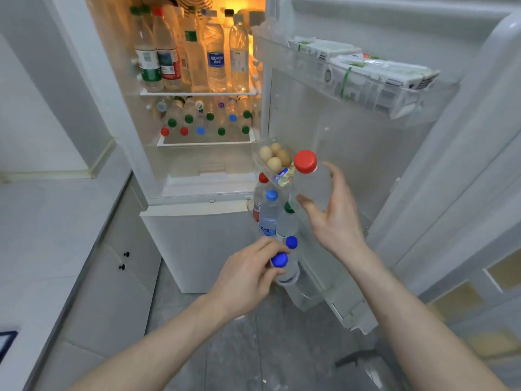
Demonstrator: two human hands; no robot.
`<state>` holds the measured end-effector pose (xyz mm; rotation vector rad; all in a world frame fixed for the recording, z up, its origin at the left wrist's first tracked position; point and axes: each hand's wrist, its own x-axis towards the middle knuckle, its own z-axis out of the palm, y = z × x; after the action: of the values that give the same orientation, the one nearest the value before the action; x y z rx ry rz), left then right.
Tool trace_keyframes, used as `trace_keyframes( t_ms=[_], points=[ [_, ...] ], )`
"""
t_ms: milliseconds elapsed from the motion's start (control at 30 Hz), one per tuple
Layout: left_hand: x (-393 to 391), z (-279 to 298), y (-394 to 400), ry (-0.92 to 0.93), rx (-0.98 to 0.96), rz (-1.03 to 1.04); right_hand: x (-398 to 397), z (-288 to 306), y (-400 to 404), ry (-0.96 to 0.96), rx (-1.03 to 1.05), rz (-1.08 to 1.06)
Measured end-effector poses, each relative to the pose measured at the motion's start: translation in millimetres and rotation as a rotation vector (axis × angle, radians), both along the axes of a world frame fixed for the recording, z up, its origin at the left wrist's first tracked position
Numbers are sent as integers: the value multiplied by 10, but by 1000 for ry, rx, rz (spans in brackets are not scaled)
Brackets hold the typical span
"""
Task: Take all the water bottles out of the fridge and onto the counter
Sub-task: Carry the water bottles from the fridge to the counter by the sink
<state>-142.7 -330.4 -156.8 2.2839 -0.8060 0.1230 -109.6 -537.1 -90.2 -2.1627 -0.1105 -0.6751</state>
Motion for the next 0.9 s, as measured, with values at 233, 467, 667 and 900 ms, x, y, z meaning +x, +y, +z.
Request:
trace_keyframes(
  t_ms=[233, 467, 667, 900],
  points=[
    [-339, 260, 748, -14, -49, 191, -206, 272, 325, -158, -82, 123],
    [-878, 393, 1584, 1, -127, 429, -504, 213, 1288, 31, 16, 408],
    [-1684, 426, 2377, 9, -112, 712, -895, 25, 2192, 132, 43, 624],
    [-2662, 360, 3052, 52, -116, 1034, -1260, -173, 3148, 309, 77, 885]
  ],
)
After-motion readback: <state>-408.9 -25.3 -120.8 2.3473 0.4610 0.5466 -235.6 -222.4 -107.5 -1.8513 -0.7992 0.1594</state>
